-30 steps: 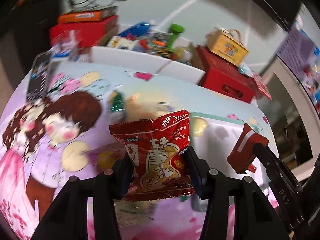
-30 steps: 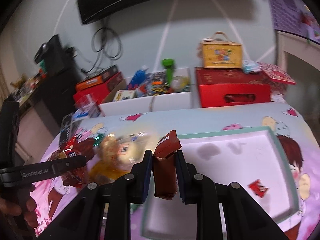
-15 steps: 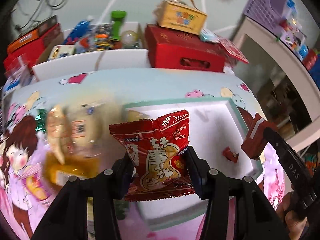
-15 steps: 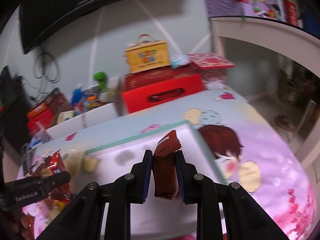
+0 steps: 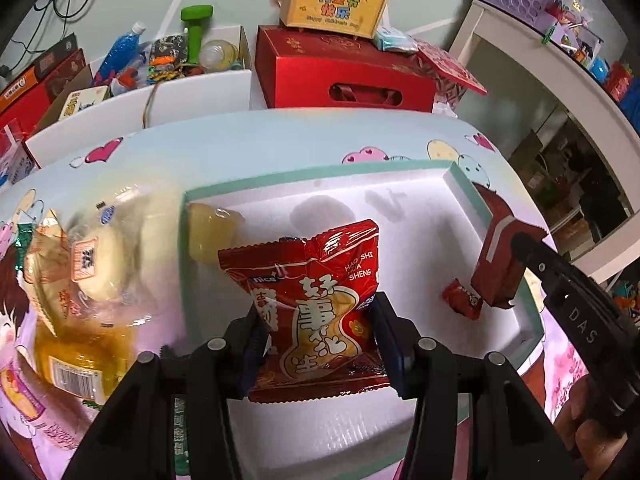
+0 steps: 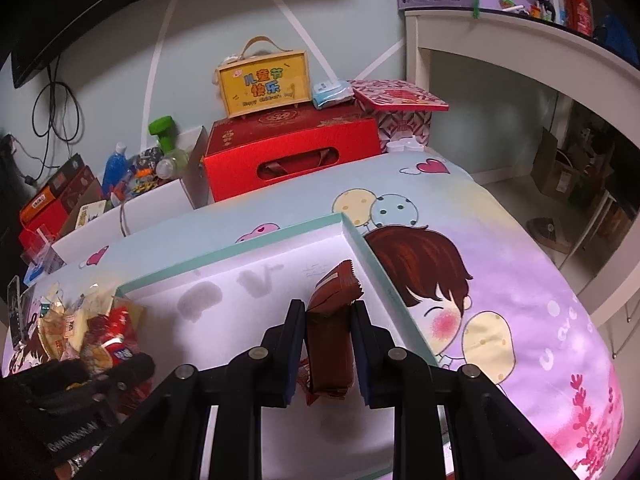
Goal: Organize snacks
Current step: 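Carry peanut bag in left tool and biscuit packet in right tool over tray, then open left tool to drop peanut bag while right tool releases biscuit packet, then withdraw both open tools from the tray toward the snack pile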
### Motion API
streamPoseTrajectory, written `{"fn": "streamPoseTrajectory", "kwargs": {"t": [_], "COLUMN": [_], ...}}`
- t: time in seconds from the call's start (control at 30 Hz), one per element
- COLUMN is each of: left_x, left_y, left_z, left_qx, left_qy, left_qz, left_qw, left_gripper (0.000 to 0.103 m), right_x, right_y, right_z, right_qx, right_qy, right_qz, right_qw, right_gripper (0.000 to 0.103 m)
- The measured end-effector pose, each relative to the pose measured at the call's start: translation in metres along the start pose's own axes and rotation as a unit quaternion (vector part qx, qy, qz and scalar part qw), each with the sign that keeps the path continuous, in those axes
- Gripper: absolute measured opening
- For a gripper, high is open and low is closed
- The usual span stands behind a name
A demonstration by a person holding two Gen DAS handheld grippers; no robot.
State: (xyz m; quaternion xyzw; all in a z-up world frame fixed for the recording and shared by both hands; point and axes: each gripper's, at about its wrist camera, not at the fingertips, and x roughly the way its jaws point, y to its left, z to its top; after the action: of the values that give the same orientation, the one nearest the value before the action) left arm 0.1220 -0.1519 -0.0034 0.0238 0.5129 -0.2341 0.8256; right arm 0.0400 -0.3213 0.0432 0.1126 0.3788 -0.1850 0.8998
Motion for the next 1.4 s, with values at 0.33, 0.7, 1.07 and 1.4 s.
{"fn": "streamPoseTrajectory", "kwargs": {"t": [0.33,0.7,1.07,1.4], "left_x": [-0.009,-0.011,-0.004,0.003], "left_y": [0.004,0.016,0.026,0.030], "left_z": [0.002,0.003,0.002,-0.001], "left_qx": [0.001,-0.014,-0.017,-0.020], "left_qy": [0.000,0.001,-0.007,0.001], "left_qz": [0.004,0.038,0.085,0.101], "left_qw": [1.0000,0.9992,0.9962,0.9947], "left_gripper": [0.069,0.087,0.096,0.097], "right_x": [-0.002,0.007,0.033,0.039], "right_y": [0.015,0.005,0.003,0.009], "right_z": [0.001,-0.001,-0.013,-0.016], "right_qx": [-0.017,0.006,0.003,-0.012], "right_qy": [0.003,0.030,0.082,0.099], "right_qz": [0.011,-0.011,-0.023,-0.026], "right_qw": [1.000,0.999,0.996,0.995], "right_gripper": [0.027,0.075,0.103,0.103]}}
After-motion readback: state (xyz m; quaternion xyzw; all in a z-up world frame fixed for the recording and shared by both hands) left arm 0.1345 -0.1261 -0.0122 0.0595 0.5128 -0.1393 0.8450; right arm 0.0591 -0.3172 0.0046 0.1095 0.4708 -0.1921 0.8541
